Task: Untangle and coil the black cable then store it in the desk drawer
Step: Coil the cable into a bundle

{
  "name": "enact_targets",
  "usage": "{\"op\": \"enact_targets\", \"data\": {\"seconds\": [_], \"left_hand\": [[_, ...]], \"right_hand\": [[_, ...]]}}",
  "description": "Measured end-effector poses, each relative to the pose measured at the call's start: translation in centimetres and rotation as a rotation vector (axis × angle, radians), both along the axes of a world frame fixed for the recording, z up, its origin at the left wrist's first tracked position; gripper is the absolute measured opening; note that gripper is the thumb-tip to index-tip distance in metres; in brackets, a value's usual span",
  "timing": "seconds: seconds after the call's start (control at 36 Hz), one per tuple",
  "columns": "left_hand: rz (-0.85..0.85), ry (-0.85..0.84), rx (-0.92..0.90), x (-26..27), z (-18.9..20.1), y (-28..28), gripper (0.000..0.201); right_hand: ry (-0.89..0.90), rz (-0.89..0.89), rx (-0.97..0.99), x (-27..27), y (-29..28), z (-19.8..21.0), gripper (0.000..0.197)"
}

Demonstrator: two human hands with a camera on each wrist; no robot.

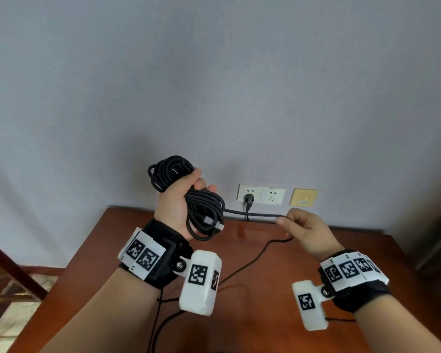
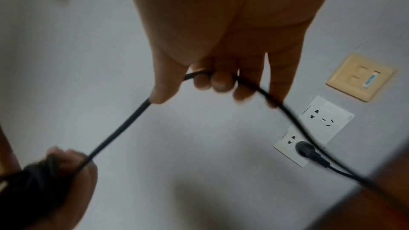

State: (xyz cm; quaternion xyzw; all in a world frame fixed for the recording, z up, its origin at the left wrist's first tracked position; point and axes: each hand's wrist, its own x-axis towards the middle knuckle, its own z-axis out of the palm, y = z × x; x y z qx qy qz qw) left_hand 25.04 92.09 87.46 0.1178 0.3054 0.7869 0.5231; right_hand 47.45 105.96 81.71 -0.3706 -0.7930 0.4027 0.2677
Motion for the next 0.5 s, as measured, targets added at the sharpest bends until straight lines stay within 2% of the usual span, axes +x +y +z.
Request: {"op": "enact_targets", "data": {"seconds": [0.11, 0.22, 0.36, 0.42, 0.5], "left_hand": [[0.051, 0.052, -0.039, 0.0, -0.2, 0.0, 0.029], [0.085, 0.215, -0.166, 0.4, -0.5, 0.1, 0.027], [0.070, 0.395, -0.287, 1.3, -0.8, 0.5, 0.025], [0.061, 0.461, -0.326, 1.7, -0.9, 0.5, 0.021], [0.027, 0.561, -0.349, 2.6, -0.9, 0.7, 0.018]], "right_hand": [[0.156, -0.084, 0.246, 0.1, 0.5, 1.5, 0.020], [0.219, -0.019, 0.532, -0.4, 0.3, 3.3, 0.021], [0.074, 0.257, 0.671, -0.8, -0.2, 4.9, 0.022], [0.013, 0.343, 0.683, -1.2, -0.6, 5.2, 0.020], [0.014, 0.406, 0.650, -1.7, -1.2, 5.3, 0.023]]}}
